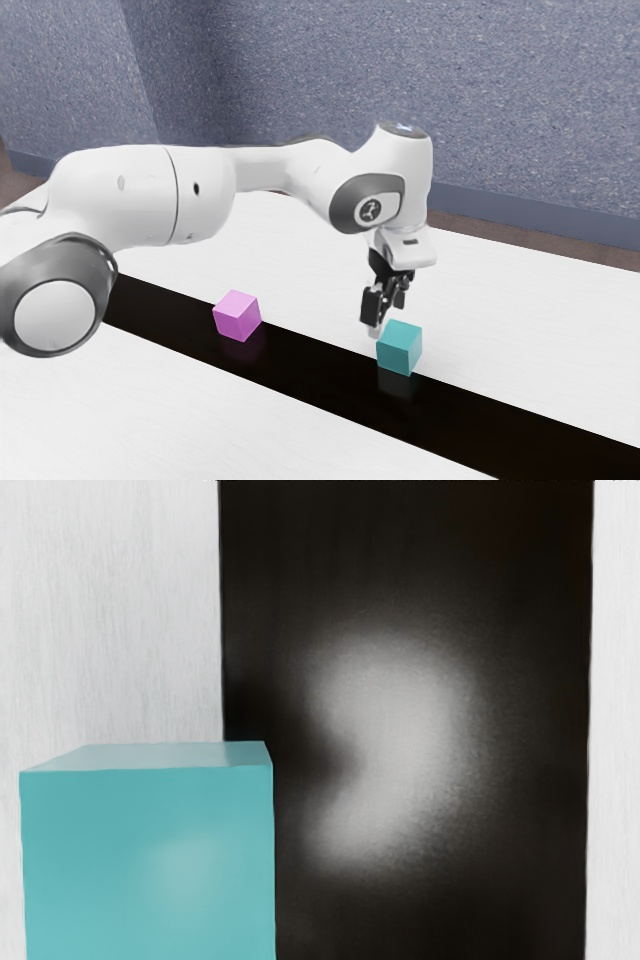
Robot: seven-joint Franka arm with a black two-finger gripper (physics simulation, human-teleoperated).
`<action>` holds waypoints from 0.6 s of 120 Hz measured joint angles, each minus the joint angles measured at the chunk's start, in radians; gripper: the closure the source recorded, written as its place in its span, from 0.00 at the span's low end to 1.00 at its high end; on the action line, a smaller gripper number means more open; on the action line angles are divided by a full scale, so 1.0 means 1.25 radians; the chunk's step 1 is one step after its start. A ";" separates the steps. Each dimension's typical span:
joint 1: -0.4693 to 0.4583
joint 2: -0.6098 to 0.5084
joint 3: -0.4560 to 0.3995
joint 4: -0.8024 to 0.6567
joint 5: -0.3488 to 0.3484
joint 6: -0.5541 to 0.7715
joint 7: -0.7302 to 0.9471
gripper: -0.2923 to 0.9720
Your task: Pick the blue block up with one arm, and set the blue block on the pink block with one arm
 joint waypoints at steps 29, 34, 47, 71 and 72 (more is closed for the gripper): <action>0.004 0.046 0.000 0.035 -0.019 0.021 -0.010 0.23; 0.008 0.051 0.001 0.035 -0.022 0.027 -0.012 0.23; 0.009 0.062 0.016 0.050 -0.023 0.039 -0.012 0.23; 0.008 0.104 0.024 0.094 -0.022 0.050 -0.007 0.23; 0.008 0.105 0.024 0.095 -0.022 0.050 -0.007 0.23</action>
